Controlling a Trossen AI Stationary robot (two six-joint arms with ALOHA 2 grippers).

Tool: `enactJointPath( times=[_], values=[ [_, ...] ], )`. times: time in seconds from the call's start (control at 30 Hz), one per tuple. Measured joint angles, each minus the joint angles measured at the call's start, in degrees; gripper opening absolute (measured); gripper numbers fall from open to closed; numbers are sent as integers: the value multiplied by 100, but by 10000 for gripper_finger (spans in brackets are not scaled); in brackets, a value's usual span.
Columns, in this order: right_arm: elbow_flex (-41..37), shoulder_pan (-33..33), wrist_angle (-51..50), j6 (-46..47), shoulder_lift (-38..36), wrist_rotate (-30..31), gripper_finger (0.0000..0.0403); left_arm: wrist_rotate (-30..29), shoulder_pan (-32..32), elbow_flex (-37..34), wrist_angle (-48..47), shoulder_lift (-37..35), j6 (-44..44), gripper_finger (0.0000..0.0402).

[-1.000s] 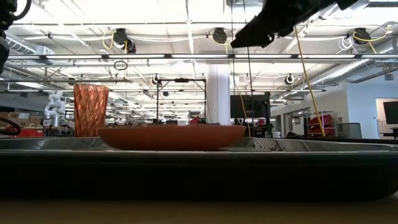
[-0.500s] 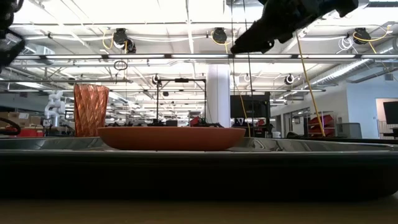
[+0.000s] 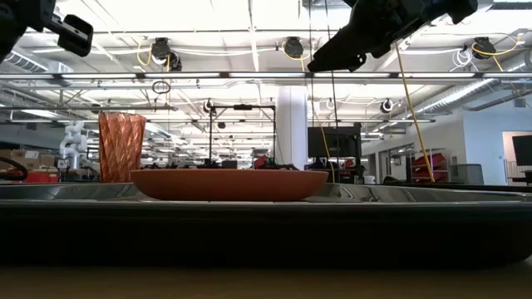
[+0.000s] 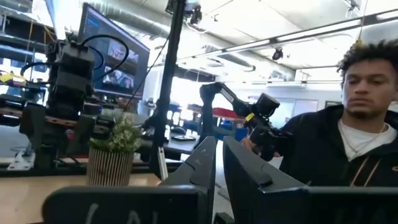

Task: Pick and place plate/cup/fork/spoon on tray
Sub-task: Adjust the black serving tray

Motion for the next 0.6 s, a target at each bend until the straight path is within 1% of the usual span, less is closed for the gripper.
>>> enactJointPath(
  times=[0.17,0.23,0.3,0.33,0.4,0.43,0.5,0.57,0.6],
  values=[
    [-48,-41,-152,181,0,3,185,-5,7,0,-299,0,120,33],
    [-112,-117,-191,390,0,3,185,-31,7,0,-398,0,107,33],
    [-159,-264,-340,762,23,2,185,-229,7,-2,-393,0,39,33],
    [-170,-350,-472,1005,53,3,185,-450,7,-2,-326,0,54,33],
    [-201,-552,-837,1624,137,58,185,-1202,7,-2,-164,0,477,33],
    [-210,-657,-1036,1942,193,148,185,-1737,7,-2,-82,-2,803,33],
    [-210,-882,-1349,2449,298,181,185,-3021,11,-2,52,-2,1380,33],
    [-210,-1069,-1567,2776,442,155,185,-4305,12,-2,95,-2,1722,33],
    [-210,-1141,-1648,2851,531,105,185,-4810,21,-2,82,-1,1849,33]
  ],
)
